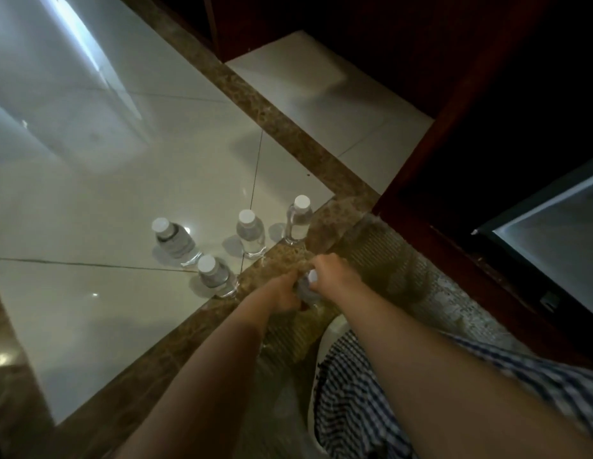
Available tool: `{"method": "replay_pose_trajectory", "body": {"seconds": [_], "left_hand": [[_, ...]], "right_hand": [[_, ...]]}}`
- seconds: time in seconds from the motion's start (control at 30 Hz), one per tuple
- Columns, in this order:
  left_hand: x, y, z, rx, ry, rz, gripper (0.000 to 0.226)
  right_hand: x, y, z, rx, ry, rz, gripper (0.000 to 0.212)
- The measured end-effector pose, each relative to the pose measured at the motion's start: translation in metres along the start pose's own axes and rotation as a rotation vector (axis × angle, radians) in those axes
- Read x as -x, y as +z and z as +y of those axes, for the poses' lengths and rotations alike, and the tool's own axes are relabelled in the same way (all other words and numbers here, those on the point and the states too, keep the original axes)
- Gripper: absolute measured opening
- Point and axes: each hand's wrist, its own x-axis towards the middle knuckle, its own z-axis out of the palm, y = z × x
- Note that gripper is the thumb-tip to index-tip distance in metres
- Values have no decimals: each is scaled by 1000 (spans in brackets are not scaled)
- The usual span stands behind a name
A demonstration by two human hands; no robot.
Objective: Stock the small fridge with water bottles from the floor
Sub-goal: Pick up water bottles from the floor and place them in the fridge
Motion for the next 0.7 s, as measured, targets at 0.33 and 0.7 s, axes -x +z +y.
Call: {"method": "replay_pose_trajectory", "body": {"seconds": [0.33, 0.7], "left_hand": [[-12, 5, 12, 100, 58, 19, 94], [45, -27, 61, 300, 332, 290, 55]], "right_hand": [[-8, -20, 16, 41, -105, -15, 25], [55, -138, 21, -24, -273, 3, 34]]}}
